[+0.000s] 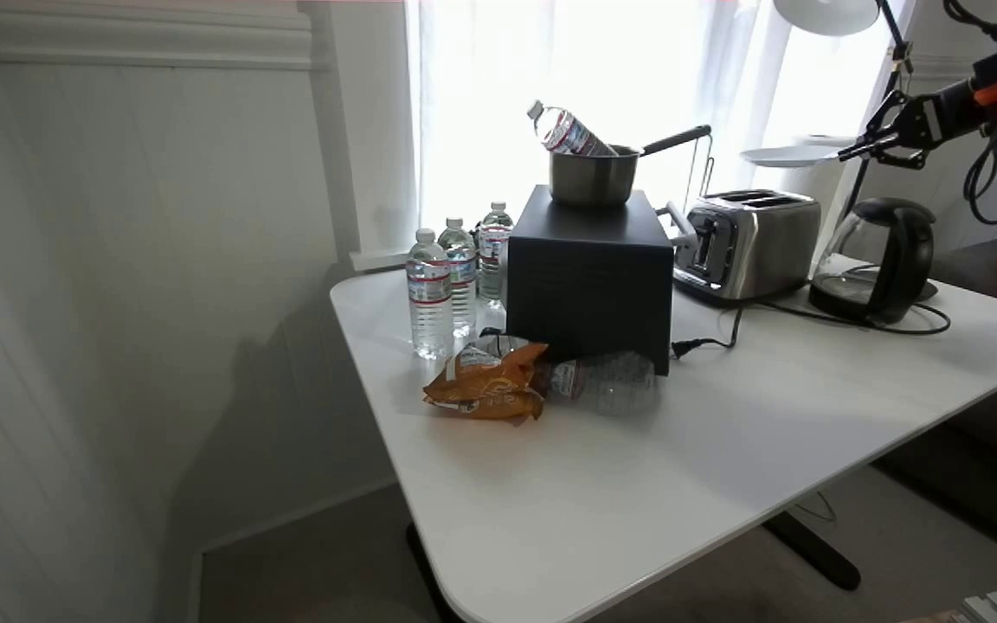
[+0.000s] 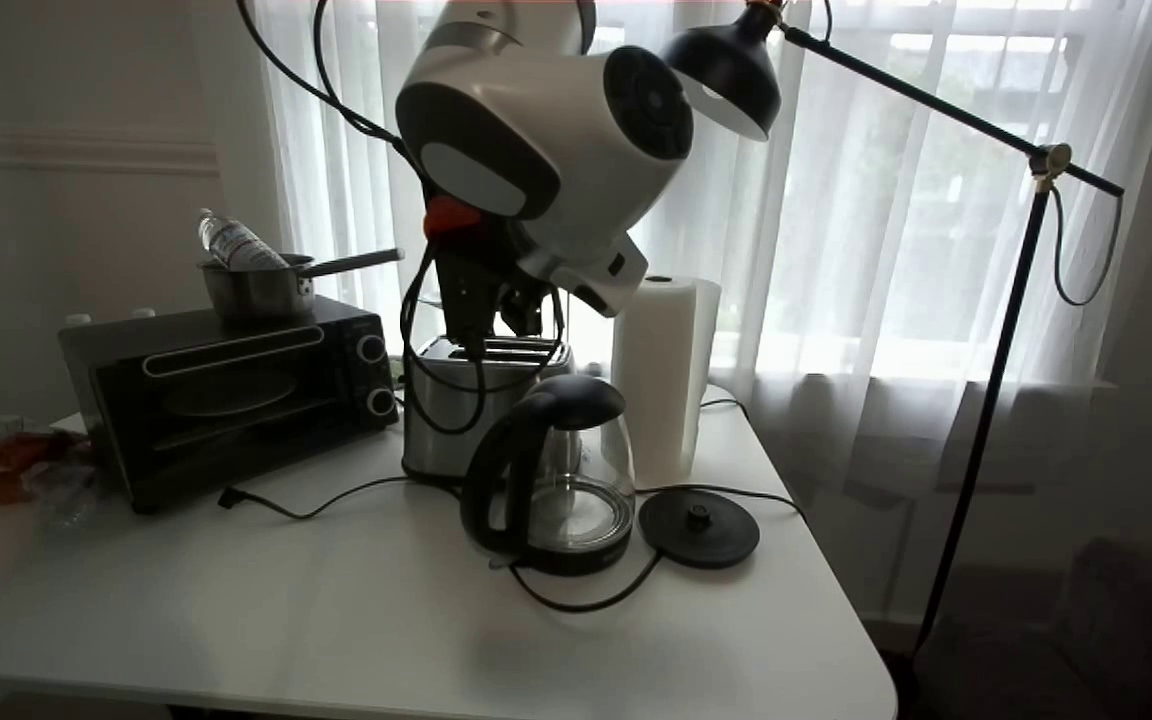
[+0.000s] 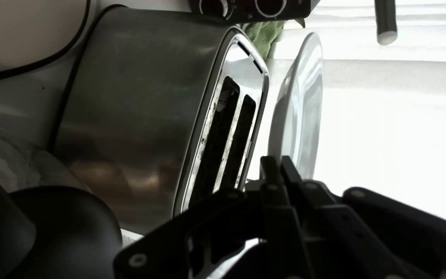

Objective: Put the plate on top of the toaster

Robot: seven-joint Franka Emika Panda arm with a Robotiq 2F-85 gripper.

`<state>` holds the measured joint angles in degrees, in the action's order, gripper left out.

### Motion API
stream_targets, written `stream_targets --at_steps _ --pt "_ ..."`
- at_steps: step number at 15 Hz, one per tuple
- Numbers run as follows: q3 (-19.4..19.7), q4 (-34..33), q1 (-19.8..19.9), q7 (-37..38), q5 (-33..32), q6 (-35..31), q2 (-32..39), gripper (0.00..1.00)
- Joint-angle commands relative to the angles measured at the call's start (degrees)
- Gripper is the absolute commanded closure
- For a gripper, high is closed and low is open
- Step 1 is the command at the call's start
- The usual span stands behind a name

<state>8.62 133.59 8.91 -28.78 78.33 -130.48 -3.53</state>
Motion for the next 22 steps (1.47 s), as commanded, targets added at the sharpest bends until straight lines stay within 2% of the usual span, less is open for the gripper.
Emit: stream_targets --at_steps 1,7,14,22 --pt "-0.56 -1.58 -0.68 -0.18 1.98 -1.46 1.93 0.99" --pt "-1.62 -4.75 -1.49 3.68 3.07 -2.73 6.61 0.99" --pt "-2.84 -8.87 -2.80 4.52 8.94 -6.63 11.43 0.99" --pt "-3.53 -11.78 -3.74 5.55 9.77 -9.31 15.17 0.99"
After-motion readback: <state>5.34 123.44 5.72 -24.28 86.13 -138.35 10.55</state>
